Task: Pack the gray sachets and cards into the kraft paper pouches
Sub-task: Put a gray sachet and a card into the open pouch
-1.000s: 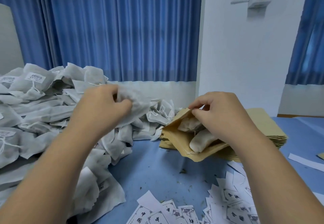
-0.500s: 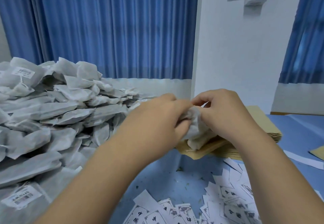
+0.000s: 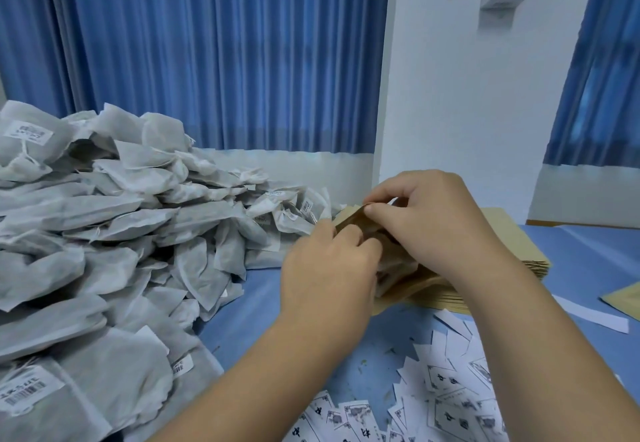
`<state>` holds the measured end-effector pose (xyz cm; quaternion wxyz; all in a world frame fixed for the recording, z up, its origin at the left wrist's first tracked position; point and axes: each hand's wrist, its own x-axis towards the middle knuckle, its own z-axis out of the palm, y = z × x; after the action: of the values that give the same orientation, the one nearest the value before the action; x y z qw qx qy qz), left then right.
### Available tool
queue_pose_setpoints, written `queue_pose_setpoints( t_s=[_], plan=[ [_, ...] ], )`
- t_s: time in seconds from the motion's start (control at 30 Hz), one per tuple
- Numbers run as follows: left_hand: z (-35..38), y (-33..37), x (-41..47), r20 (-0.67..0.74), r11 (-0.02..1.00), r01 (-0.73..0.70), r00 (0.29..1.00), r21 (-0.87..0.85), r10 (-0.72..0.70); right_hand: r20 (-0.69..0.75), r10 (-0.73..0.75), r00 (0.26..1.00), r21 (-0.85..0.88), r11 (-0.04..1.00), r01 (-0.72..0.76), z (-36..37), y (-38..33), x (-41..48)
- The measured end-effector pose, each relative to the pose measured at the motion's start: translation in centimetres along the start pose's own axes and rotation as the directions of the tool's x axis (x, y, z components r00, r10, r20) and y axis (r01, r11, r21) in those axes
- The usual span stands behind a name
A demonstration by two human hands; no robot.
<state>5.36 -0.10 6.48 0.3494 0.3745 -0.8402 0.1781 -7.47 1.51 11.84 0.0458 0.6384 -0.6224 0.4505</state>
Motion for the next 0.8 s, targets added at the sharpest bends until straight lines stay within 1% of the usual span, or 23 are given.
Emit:
queue_pose_setpoints(
  t_s=[0.07, 0.13, 0.2, 0.23, 0.27, 0.3, 0.37, 0.4, 0.47, 0.5, 0.53, 0.57, 0.6, 0.63, 0.67, 0.7, 0.73, 0.8],
  plan=[
    [0.4, -0.1, 0.2, 0.025, 0.997, 0.041, 0.999, -0.071, -0.039, -0.012, -0.021, 1.000, 0.019, 1.000, 0.021, 0.1, 0.0, 0.1],
    [1.2, -0.4, 0.6, 0.122, 0.965, 0.090, 0.991, -0.245, -0.061, -0.017, -0.035, 0.999, 0.031, 0.999, 0.036, 0.2, 0.0, 0.1],
    [1.6, -0.6, 0.8, 0.227, 0.893, 0.144, 0.973, -0.426, -0.049, 0.003, -0.041, 0.999, 0.014, 0.999, 0.041, 0.4, 0.1, 0.1],
    [1.4, -0.7, 0.9, 0.248, 0.847, 0.177, 0.967, -0.501, -0.056, 0.021, -0.038, 0.999, -0.003, 0.999, 0.038, 0.5, 0.1, 0.1],
    [1.3, -0.7, 1.0, 0.238, 0.814, 0.185, 0.970, -0.551, -0.059, 0.037, -0.034, 0.999, -0.019, 0.999, 0.035, 0.6, 0.2, 0.1],
    [1.0, -0.8, 1.1, 0.202, 0.797, 0.162, 0.978, -0.581, -0.052, 0.047, -0.031, 0.998, -0.029, 0.999, 0.033, 0.6, 0.2, 0.0],
    [0.6, -1.2, 1.2, 0.086, 0.824, 0.081, 0.996, -0.560, -0.039, 0.048, -0.028, 0.998, -0.024, 0.999, 0.029, 0.5, 0.3, 0.0],
    [0.4, -1.5, 1.2, 0.023, 0.845, 0.064, 0.998, -0.530, -0.061, 0.047, -0.021, 0.999, -0.016, 1.000, 0.022, 0.4, 0.4, 0.0],
    [0.1, -2.4, 1.4, -0.086, 0.903, 0.081, 0.988, -0.421, -0.129, 0.069, -0.004, 0.998, -0.006, 1.000, 0.005, 0.2, 0.4, 0.0],
    [0.1, -3.0, 1.4, -0.101, 0.929, 0.116, 0.982, -0.353, -0.160, 0.085, 0.009, 0.996, -0.005, 1.000, -0.009, 0.2, 0.3, 0.0],
    [0.3, -3.6, 1.4, -0.066, 0.944, 0.146, 0.983, -0.297, -0.173, 0.094, 0.022, 0.995, -0.006, 1.000, -0.021, 0.2, 0.3, 0.0],
    [0.6, -4.2, 1.5, 0.010, 0.948, 0.166, 0.985, -0.272, -0.170, 0.098, 0.029, 0.995, -0.013, 1.000, -0.028, 0.1, 0.3, -0.1],
    [0.9, -4.8, 1.5, 0.110, 0.937, 0.176, 0.983, -0.300, -0.149, 0.103, 0.029, 0.994, -0.034, 0.999, -0.026, 0.0, 0.2, -0.1],
    [1.3, -5.3, 1.4, 0.212, 0.909, 0.179, 0.972, -0.376, -0.104, 0.107, 0.026, 0.994, -0.063, 0.998, -0.020, -0.1, 0.0, -0.2],
    [1.7, -5.5, 1.4, 0.283, 0.872, 0.170, 0.958, -0.460, -0.037, 0.109, 0.022, 0.994, -0.089, 0.996, -0.012, -0.2, -0.2, -0.3],
    [2.1, -5.6, 1.3, 0.298, 0.836, 0.146, 0.954, -0.528, 0.022, 0.111, 0.014, 0.994, -0.107, 0.994, -0.003, -0.3, -0.3, -0.4],
    [2.3, -5.5, 1.3, 0.271, 0.806, 0.126, 0.962, -0.579, 0.044, 0.115, 0.009, 0.993, -0.121, 0.993, 0.005, -0.3, -0.5, -0.5],
    [2.3, -5.0, 1.2, 0.199, 0.750, 0.122, 0.980, -0.650, 0.013, 0.136, 0.016, 0.991, -0.145, 0.989, 0.003, -0.4, -0.7, -1.0]
  ],
)
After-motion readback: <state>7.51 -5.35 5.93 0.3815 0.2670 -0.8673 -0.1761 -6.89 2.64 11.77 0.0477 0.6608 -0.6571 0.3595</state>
